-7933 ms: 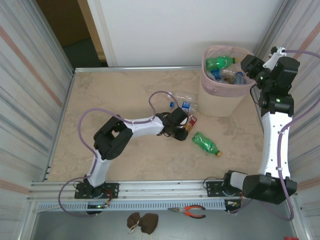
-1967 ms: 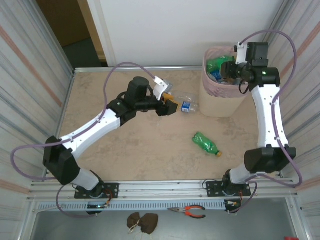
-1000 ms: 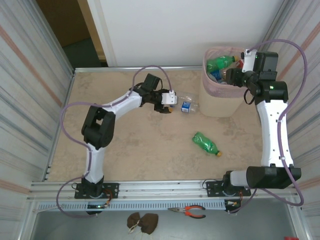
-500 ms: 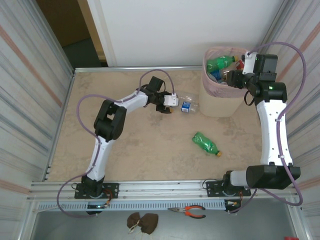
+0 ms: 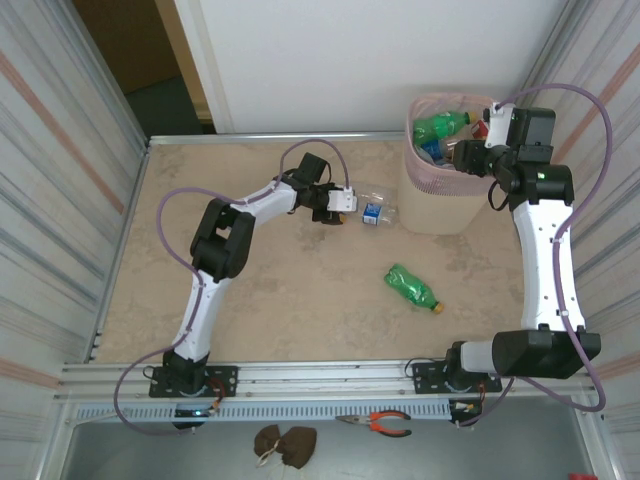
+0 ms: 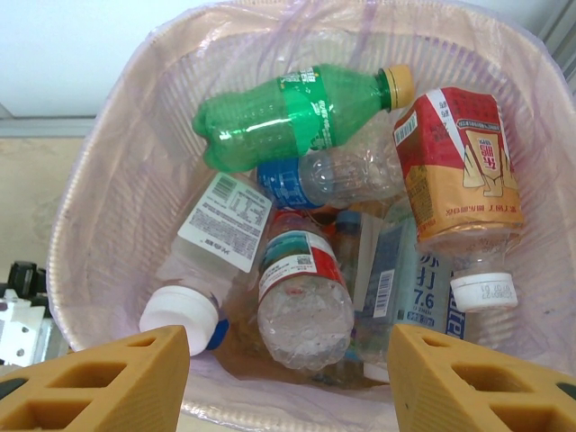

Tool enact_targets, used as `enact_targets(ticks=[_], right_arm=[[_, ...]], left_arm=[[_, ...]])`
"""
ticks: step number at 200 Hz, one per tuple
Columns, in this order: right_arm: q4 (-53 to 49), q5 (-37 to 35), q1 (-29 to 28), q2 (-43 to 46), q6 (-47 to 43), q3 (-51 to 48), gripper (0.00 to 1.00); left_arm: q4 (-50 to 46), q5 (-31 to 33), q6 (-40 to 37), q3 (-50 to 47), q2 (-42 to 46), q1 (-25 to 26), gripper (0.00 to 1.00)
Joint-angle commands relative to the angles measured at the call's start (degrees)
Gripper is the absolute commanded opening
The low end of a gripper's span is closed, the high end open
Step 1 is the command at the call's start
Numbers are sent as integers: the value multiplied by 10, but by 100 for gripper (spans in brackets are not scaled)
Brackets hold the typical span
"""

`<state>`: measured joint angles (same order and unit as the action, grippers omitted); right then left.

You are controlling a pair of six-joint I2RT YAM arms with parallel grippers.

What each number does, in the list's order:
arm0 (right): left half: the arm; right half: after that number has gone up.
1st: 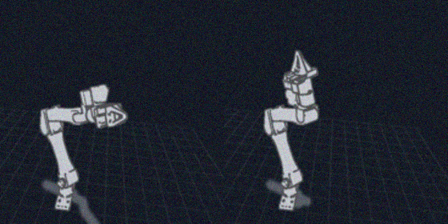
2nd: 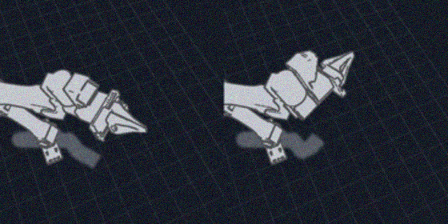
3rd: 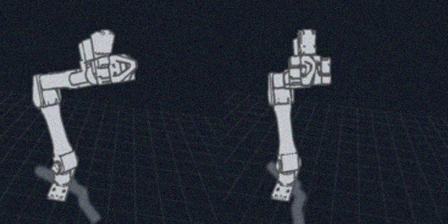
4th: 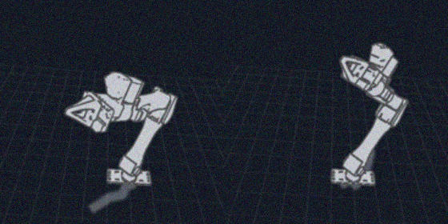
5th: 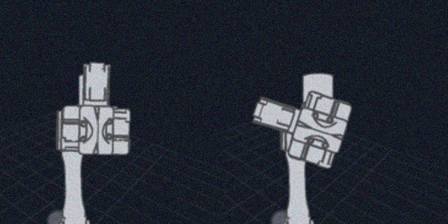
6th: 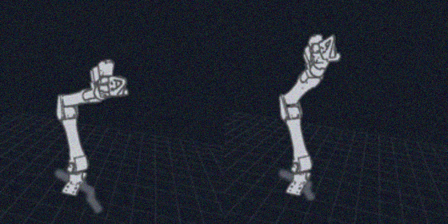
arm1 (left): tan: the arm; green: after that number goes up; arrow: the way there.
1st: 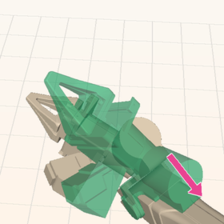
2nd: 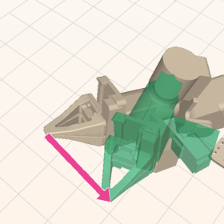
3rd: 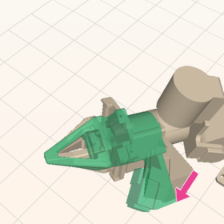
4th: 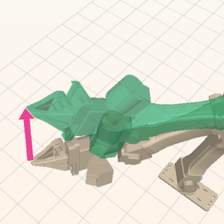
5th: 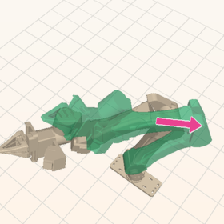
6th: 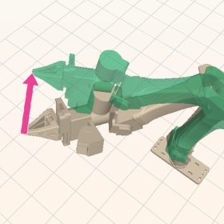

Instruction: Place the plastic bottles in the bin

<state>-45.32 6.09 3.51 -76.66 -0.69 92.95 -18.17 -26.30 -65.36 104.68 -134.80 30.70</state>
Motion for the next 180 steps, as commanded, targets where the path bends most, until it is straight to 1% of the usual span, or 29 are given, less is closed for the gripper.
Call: enact_targets(ticks=[1, 44, 80, 95, 110, 152, 180], right_arm=[[8, 8, 3, 11, -13, -6, 59], [9, 9, 3, 14, -13, -7, 59], [9, 10, 3, 17, -12, -5, 58], [10, 9, 3, 19, -12, -4, 58], [10, 9, 2, 23, -11, -2, 58], [8, 10, -1, 40, -7, -4, 57], [7, 22, -5, 59, 4, -9, 57]], left_arm=[[-17, 3, -6, 14, -16, -6, 48], [-25, 10, -11, 14, -19, -6, 47], [-27, 5, -5, 14, -18, -6, 41], [-28, 5, -3, 13, -15, -5, 40], [-32, 4, -5, 11, -9, -4, 36], [-31, -2, 2, -31, 41, 2, 32], [-19, -9, 27, -75, 93, 10, 29]])
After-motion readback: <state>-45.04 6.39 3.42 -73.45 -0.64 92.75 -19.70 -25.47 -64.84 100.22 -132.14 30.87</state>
